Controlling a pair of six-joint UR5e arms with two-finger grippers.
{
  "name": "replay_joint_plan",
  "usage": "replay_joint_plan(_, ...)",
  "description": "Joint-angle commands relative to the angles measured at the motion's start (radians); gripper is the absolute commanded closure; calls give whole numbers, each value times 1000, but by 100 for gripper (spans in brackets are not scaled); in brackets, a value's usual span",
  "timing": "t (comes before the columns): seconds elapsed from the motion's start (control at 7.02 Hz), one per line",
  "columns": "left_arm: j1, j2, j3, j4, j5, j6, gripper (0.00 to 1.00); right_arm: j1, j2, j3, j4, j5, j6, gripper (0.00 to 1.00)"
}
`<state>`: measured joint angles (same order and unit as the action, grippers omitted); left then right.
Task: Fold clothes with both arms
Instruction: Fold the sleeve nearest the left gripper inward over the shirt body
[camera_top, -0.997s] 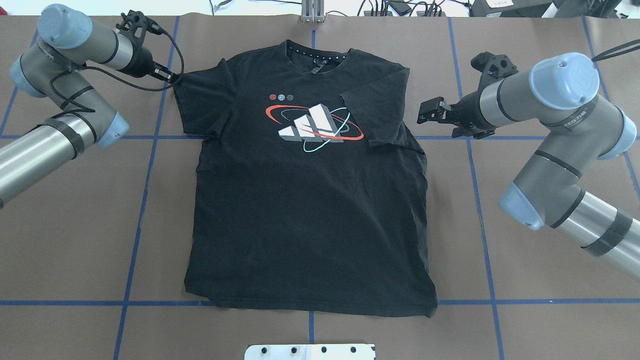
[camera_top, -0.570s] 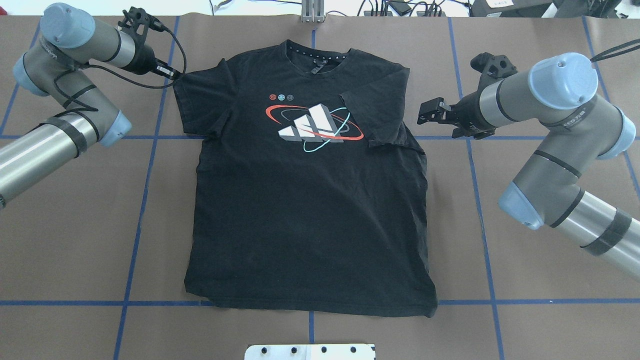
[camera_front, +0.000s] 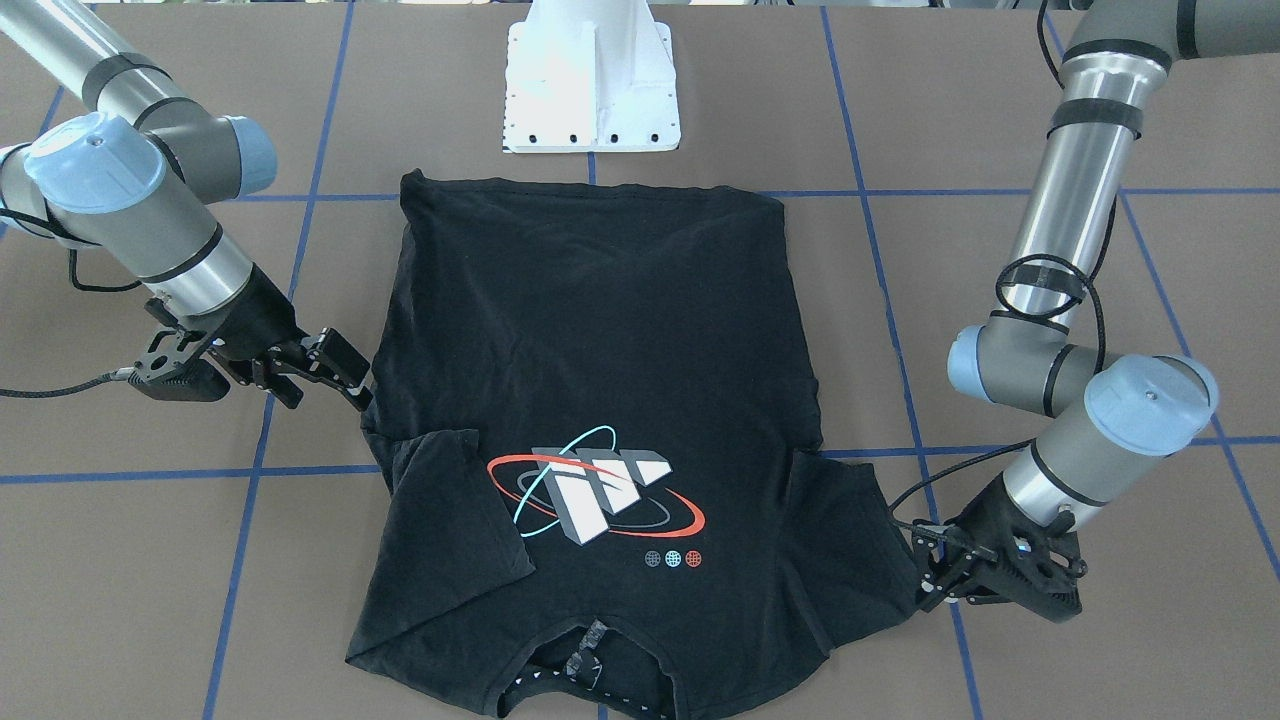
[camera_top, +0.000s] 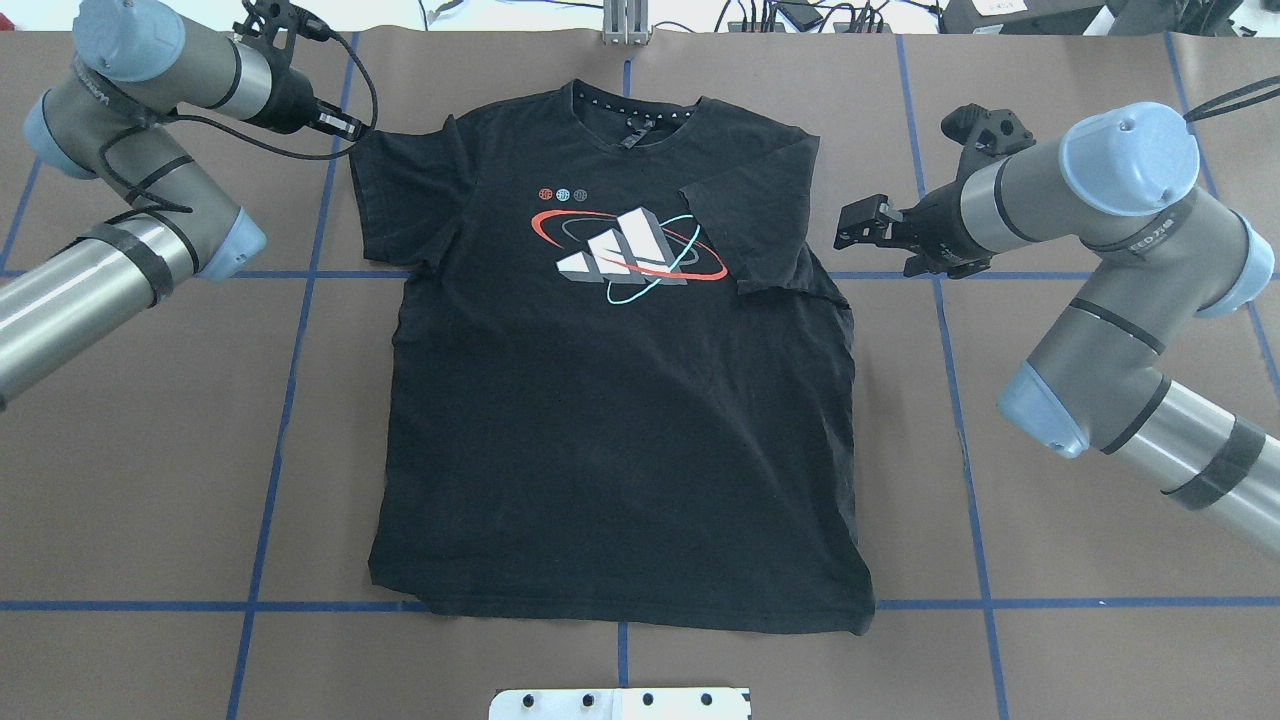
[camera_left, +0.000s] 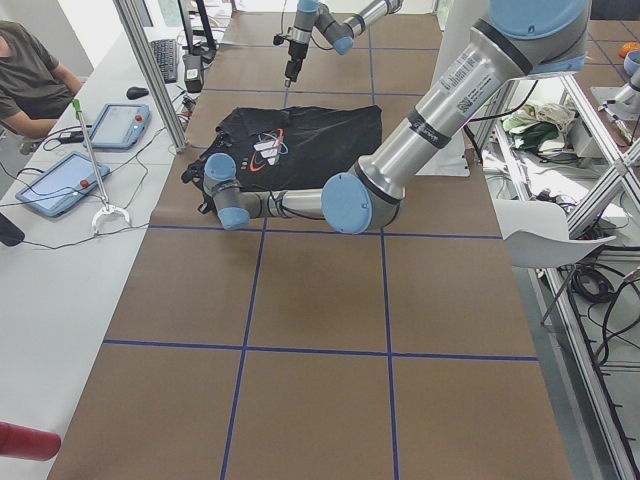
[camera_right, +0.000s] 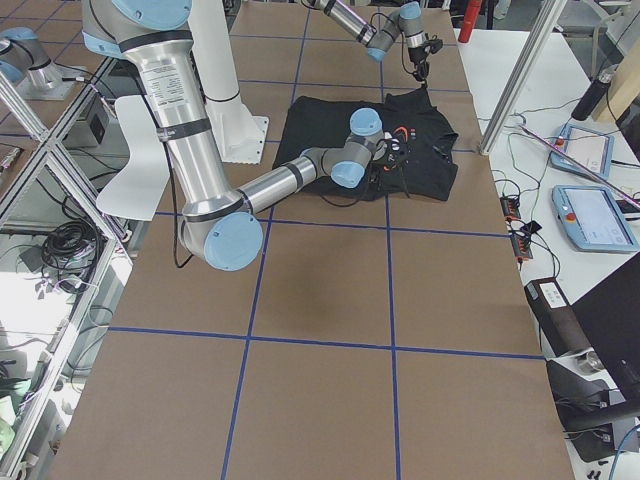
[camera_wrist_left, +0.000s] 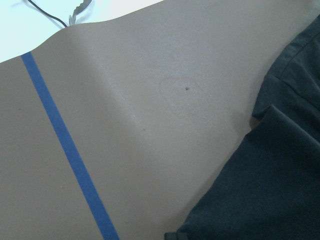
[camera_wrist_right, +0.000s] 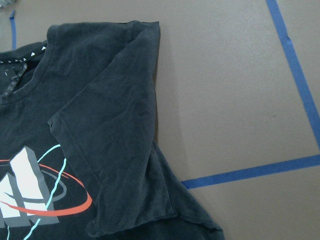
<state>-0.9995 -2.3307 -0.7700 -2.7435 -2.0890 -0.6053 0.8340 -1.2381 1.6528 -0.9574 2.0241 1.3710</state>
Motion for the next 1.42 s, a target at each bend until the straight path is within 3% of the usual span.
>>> replay_joint_plan(0.0, 8, 72, -212, 22, -9, -150, 100, 42, -12, 2, 0, 65, -6, 0)
replay_joint_plan(0.28, 51, 59, -337, 100, -29, -406, 100, 68, -34, 1, 0, 94, -64, 0)
replay_joint_plan(0.43, 106, 21, -344, 108, 30, -512, 100, 69, -35, -1, 0, 94, -64, 0)
replay_joint_plan(0.71, 208, -67, -327, 243, 177, -528, 100, 70, -35, -10, -1, 90, -64, 0)
replay_joint_plan(0.85, 223, -71, -298, 234, 232, -528, 100, 68, -35, -18, -1, 85, -64, 0)
replay_joint_plan(1.0, 232, -75, -299, 237, 244, -531, 26, 68, -34, -18, 0, 85, -64, 0)
replay_joint_plan(1.14, 234, -72, -307, 235, 244, -531, 1, 66, -28, -16, 0, 84, -56, 0)
replay_joint_plan(1.28, 232, -64, -330, 237, 244, -537, 0, 66, -23, -4, 0, 79, -46, 0)
